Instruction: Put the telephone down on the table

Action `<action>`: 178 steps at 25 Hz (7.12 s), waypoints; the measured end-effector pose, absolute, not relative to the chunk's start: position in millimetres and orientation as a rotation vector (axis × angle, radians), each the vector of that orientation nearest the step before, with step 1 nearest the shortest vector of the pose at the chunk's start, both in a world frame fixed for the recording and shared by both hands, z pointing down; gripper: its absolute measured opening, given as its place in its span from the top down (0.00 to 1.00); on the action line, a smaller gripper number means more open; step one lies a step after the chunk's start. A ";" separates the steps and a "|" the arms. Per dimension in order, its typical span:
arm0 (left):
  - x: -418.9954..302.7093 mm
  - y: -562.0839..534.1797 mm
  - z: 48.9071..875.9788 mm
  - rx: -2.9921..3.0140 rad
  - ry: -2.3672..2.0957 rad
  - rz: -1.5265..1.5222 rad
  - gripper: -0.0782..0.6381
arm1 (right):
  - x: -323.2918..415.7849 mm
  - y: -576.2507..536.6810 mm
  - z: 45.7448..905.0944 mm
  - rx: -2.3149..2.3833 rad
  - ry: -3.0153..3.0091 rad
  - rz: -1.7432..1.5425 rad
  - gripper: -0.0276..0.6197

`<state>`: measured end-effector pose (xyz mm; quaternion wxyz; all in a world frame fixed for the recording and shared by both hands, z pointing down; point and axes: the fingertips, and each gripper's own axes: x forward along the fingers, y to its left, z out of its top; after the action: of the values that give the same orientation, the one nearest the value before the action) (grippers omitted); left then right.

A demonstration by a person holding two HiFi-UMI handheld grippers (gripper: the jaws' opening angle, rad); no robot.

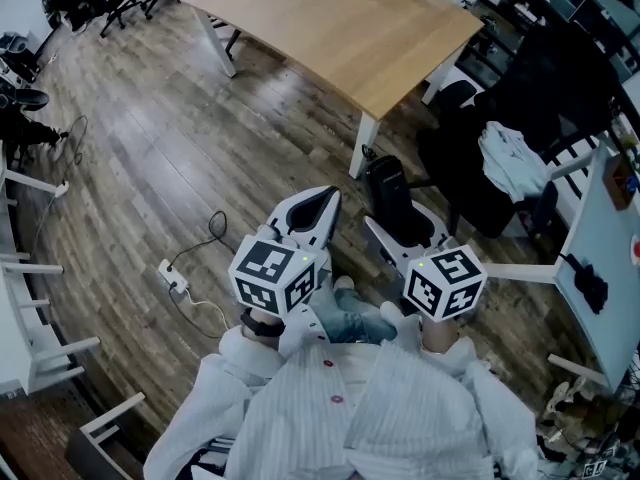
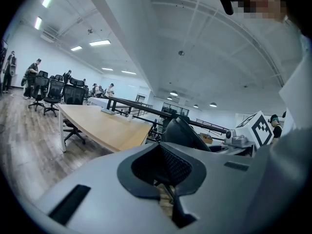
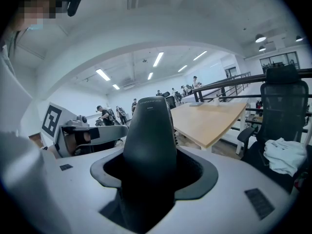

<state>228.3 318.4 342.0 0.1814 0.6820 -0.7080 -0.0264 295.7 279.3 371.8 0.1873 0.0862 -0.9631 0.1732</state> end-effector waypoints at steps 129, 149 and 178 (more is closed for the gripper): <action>-27.0 -194.2 440.9 2.366 -1.083 0.321 0.88 | 46.9 -177.9 492.2 1.064 -2.288 0.884 0.51; -57.4 -167.0 522.1 2.204 -1.169 0.418 0.88 | 5.3 -141.5 582.0 0.877 -2.187 0.906 0.51; -97.0 -145.3 540.4 2.063 -1.263 0.374 0.88 | -21.5 -110.1 619.9 0.693 -2.100 0.690 0.51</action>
<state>-97.0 -145.3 540.4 0.3400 0.7926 -0.4853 0.1436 -21.5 -110.1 619.9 0.4010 0.2740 -0.8305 0.2728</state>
